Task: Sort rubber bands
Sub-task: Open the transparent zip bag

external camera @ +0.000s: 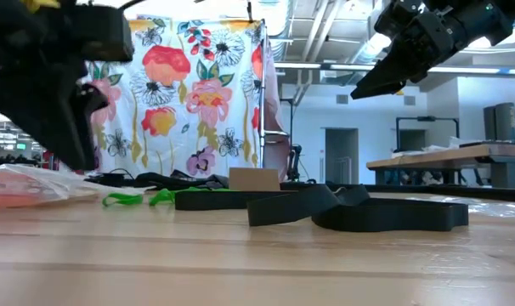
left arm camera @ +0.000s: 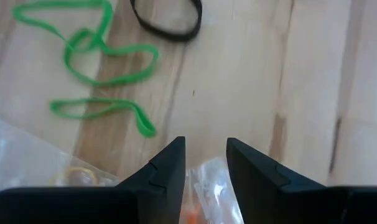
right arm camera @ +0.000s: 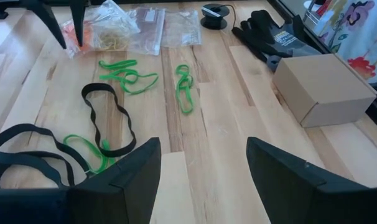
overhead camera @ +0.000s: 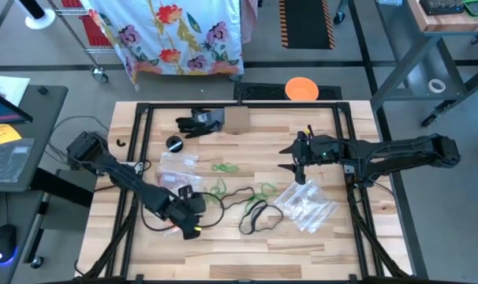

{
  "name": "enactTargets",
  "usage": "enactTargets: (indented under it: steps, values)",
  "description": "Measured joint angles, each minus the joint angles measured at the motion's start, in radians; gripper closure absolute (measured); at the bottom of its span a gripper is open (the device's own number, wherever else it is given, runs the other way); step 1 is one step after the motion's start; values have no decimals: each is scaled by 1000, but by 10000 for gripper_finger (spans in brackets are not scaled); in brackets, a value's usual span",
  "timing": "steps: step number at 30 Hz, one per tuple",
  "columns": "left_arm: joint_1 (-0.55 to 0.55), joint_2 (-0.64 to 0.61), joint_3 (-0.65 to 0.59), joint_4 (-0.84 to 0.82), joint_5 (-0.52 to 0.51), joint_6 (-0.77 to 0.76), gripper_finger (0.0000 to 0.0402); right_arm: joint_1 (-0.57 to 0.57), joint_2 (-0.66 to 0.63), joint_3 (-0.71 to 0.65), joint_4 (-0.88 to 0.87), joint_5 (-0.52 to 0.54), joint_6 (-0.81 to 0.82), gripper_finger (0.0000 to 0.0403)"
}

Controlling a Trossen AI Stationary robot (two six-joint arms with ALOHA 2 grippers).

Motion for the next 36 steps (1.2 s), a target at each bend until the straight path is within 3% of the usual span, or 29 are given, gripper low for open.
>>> enactTargets:
  steps: [8, 16, 21, 28, 34, 36]
  values:
    - [5, 95, 0, 10, 97, -21, 291, 0, 0, 0, 1, 0, 0, 173]
    - [-6, 70, 10, 6, 299, -94, 291, 0, 0, 0, 0, 0, 0, 173]
    - [-23, 41, 41, -45, 318, -107, 300, 0, 0, 0, 0, 0, 0, 173]
    - [-45, -17, 120, -73, 121, 61, 331, 0, 0, 0, -2, 0, 0, 173]
    - [-8, -27, 145, 73, -260, 360, 338, 17, 0, 0, -114, 0, 49, 173]
    - [37, -23, 145, 145, -246, 464, 338, 25, 0, 1, -161, 0, 96, 173]
